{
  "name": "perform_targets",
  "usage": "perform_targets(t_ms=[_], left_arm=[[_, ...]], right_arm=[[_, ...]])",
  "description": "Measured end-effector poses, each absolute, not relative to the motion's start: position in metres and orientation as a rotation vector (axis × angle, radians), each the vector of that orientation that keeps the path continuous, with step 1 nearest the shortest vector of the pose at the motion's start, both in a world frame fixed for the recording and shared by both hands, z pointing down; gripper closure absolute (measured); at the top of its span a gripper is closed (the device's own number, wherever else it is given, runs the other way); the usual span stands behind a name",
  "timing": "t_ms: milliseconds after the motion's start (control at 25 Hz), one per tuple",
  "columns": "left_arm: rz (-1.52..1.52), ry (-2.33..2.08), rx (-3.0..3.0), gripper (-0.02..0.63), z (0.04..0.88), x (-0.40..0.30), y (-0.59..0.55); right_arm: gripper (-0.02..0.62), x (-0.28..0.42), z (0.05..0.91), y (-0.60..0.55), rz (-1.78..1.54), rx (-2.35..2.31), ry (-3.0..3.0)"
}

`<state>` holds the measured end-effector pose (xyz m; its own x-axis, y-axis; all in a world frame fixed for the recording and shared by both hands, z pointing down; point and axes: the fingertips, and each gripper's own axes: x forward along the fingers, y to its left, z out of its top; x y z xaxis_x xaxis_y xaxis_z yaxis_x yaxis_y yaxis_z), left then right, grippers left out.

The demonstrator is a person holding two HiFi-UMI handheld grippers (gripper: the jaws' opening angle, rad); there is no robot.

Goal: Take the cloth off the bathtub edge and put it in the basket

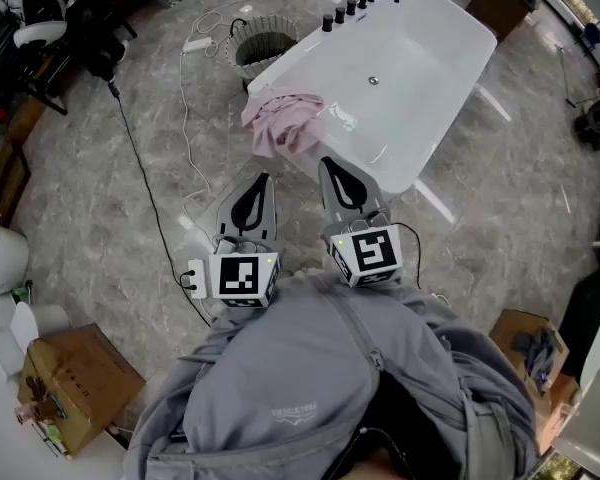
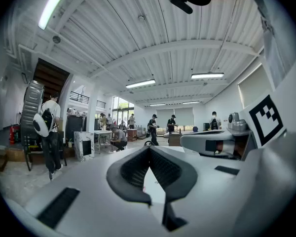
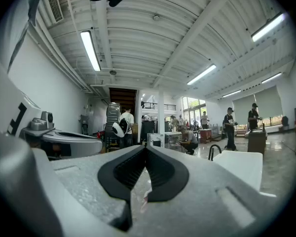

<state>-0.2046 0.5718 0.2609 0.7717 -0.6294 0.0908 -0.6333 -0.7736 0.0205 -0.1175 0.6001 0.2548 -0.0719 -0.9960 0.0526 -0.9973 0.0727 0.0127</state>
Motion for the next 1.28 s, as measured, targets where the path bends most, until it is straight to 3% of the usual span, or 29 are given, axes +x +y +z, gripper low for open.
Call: perform_targets(t_ms=[720, 1280], left_arm=[[0.12, -1.118, 2.891, 0.601, 0.271, -0.169, 0.553], [0.137, -1.055, 2.899, 0.601, 0.297, -0.144, 0.41]], right_arm=[[0.591, -0.077, 0.269, 0.58, 0.077, 2.085, -2.333], [0.591, -0.049, 0.293, 0.445, 0.064, 2.113, -2.249]])
